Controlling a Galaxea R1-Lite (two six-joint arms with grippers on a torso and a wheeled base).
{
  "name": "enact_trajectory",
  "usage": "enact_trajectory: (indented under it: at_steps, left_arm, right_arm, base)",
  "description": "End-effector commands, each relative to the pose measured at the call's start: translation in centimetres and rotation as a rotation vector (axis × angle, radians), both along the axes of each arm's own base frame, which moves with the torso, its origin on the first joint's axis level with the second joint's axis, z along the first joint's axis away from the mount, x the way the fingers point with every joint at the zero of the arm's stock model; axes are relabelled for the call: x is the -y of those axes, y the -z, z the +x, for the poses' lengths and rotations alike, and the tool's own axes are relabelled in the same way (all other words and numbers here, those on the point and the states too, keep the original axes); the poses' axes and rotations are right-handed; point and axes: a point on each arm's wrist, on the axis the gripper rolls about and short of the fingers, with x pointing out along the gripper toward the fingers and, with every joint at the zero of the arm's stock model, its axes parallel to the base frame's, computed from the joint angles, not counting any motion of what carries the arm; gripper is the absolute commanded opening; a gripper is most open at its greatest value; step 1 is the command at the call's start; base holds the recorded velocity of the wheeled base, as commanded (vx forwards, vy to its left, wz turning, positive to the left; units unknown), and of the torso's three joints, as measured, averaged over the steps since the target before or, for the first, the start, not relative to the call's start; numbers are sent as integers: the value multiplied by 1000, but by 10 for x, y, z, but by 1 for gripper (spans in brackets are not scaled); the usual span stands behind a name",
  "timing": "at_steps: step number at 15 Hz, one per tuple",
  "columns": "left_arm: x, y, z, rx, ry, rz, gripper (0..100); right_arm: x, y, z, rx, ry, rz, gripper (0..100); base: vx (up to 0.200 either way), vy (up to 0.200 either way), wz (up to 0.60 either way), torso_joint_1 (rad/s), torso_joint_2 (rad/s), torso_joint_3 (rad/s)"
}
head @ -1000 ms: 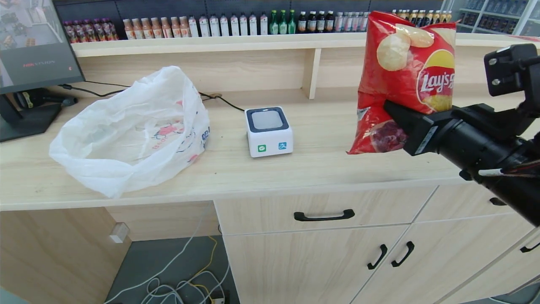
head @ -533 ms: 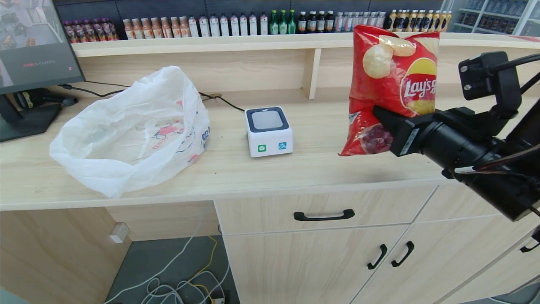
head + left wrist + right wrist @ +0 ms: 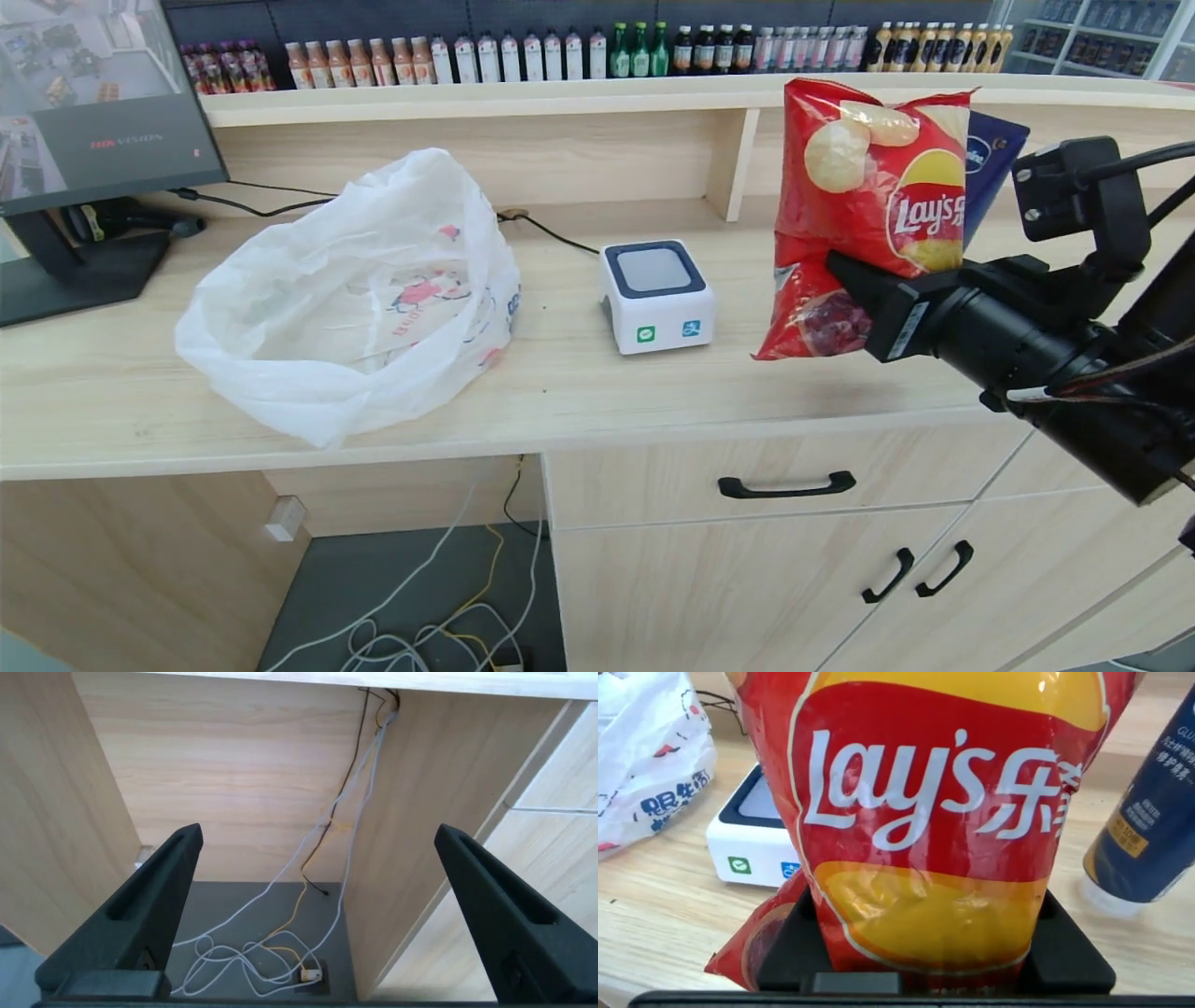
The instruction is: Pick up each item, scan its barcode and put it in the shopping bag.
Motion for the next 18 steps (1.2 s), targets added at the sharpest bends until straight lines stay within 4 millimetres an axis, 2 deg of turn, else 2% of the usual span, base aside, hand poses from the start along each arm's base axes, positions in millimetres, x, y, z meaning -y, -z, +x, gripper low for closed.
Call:
enact_trajectory:
  at_steps: [1,2,11,18]
  left_arm:
    - [0,0,0,0,-1,0,100]
    - [0,0,0,0,0,0,100]
    - [0,0,0,2,2,0,100]
    - [0,0,0,2,2,0,100]
  right_arm:
    - [3,-3,-5,10,1,6,0]
    - [4,-4,-6,14,1,8,0]
    - [0,-14,3,43,4,21,0]
    - [-19,-10,36,34,8,5,0]
  base:
    - [0,200,0,2,2,-2]
    - [0,200,0,2,7,2]
    - [0,0,0,0,0,0]
    - [0,0,0,0,0,0]
